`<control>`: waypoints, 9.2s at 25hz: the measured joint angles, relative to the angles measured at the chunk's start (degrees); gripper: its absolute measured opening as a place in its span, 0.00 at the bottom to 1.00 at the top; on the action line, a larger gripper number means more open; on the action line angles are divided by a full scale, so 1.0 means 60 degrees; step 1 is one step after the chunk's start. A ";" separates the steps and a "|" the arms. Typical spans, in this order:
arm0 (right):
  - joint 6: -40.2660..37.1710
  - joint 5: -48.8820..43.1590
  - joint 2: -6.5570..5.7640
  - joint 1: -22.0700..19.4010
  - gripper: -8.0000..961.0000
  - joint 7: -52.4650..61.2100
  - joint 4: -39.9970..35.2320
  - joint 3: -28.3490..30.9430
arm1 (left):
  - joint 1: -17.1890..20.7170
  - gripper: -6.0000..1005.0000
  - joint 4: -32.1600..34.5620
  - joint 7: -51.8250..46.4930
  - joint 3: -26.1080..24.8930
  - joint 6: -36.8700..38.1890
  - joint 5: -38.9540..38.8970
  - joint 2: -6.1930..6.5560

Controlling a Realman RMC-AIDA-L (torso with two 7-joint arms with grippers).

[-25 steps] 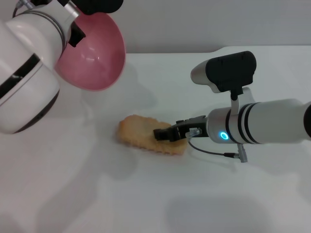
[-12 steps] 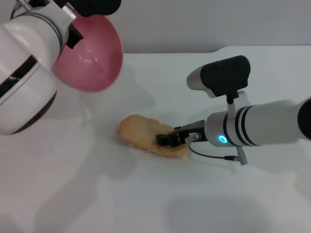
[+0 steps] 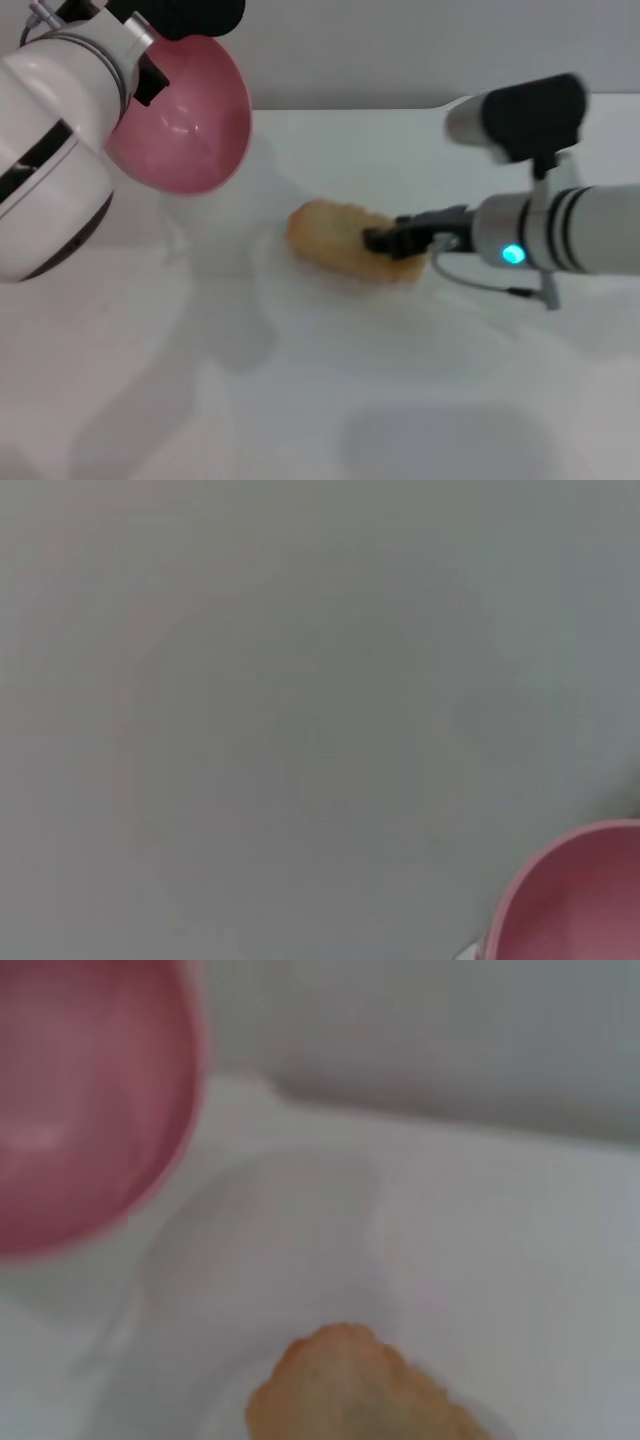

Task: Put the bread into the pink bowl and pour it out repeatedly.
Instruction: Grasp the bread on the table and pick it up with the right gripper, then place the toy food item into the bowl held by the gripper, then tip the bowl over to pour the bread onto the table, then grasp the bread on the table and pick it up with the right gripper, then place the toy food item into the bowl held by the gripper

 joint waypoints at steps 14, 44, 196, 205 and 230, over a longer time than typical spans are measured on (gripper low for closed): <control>0.1957 -0.1566 0.0081 -0.2635 0.42 0.0005 -0.4988 0.2300 | -0.0055 0.06 -0.1144 -0.0531 -0.0009 0.0814 -0.1476 -0.0033; 0.0866 0.0635 0.0026 -0.1302 0.43 -0.0667 -0.3359 0.0746 | -0.0771 0.07 -0.2402 -0.0970 0.0202 0.2706 -0.4028 -0.0044; 0.1644 0.2272 0.0004 -0.0843 0.38 -0.2264 0.0423 0.0613 | -0.1130 0.09 -0.1308 -0.0284 -0.2530 -0.1359 -0.4082 0.0030; 0.2215 0.1560 0.0012 -0.1829 0.28 -0.1999 -0.1657 0.1648 | -0.1097 0.09 -0.1347 -0.0015 -0.2534 -0.1275 -0.4121 0.0041; 0.2869 0.0543 0.0071 -0.1953 0.16 -0.0974 -0.4715 0.1800 | -0.1283 0.10 -0.1848 0.0111 -0.1019 0.0018 -0.5944 -0.0017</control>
